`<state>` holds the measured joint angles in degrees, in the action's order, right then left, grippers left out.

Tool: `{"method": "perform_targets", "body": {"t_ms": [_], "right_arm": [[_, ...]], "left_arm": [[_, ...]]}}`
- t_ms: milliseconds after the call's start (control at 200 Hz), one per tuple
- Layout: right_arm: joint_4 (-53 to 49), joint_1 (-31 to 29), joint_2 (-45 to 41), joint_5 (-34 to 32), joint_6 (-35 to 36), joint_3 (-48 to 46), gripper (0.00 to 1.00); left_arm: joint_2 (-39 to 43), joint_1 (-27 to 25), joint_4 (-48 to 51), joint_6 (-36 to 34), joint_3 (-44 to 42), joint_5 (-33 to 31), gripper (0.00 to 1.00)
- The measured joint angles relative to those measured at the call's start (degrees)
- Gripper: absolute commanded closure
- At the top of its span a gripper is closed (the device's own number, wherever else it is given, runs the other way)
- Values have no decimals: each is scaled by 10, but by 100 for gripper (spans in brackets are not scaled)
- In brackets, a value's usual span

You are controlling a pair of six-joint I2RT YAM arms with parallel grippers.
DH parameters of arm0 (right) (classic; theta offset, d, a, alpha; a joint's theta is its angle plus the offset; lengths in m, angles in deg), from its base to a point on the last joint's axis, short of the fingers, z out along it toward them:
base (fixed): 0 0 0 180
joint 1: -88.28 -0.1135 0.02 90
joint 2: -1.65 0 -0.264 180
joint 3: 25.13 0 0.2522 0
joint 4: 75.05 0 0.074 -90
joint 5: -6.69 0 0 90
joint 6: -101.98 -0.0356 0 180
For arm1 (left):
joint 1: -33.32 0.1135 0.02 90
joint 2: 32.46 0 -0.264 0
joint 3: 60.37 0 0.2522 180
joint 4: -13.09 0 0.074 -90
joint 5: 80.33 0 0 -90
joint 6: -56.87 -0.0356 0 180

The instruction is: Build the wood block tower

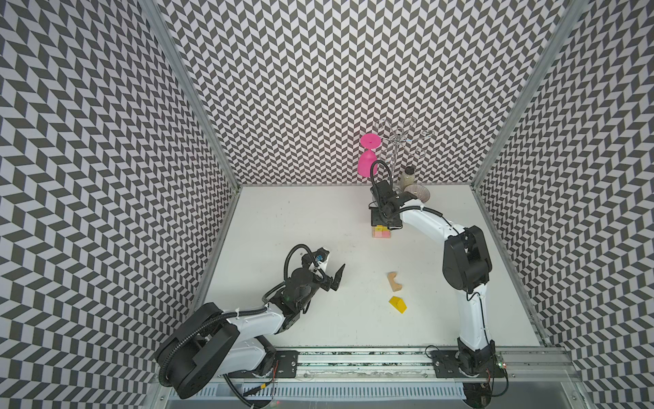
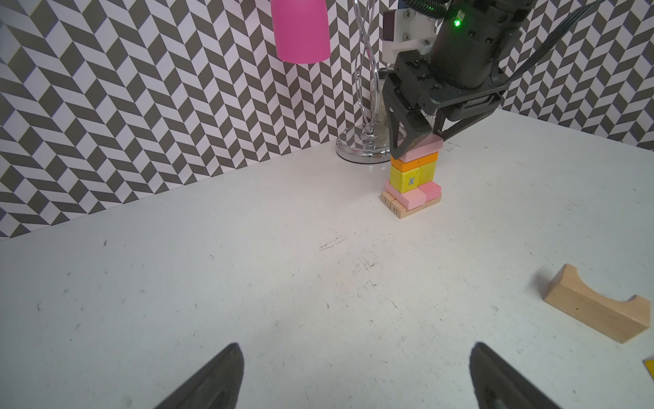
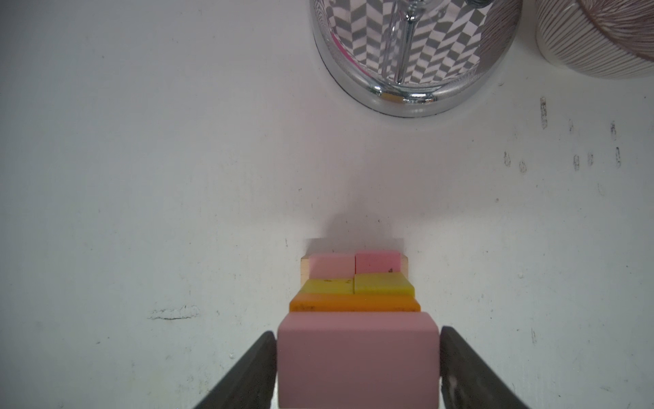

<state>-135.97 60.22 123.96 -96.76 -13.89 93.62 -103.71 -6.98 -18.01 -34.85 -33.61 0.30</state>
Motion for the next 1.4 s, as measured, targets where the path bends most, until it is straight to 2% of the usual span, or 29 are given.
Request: {"method": "perform_targets", "body": {"t_ms": [346,891,1042,1402], "right_arm": [[3,-1,-6,1,2,0,29],[64,-14,-166,3,-20,-172,32],[70,-14,-169,2,-29,-196,37],[92,-4,-153,5,-31,-201,40]], "left_arm": [[-3,-2,0,-2,2,-1,0],[-5,-6,0,-2,2,-7,0],[-5,-6,0,-2,2,-9,0],[-5,-8,0,-2,2,-15,0]]}}
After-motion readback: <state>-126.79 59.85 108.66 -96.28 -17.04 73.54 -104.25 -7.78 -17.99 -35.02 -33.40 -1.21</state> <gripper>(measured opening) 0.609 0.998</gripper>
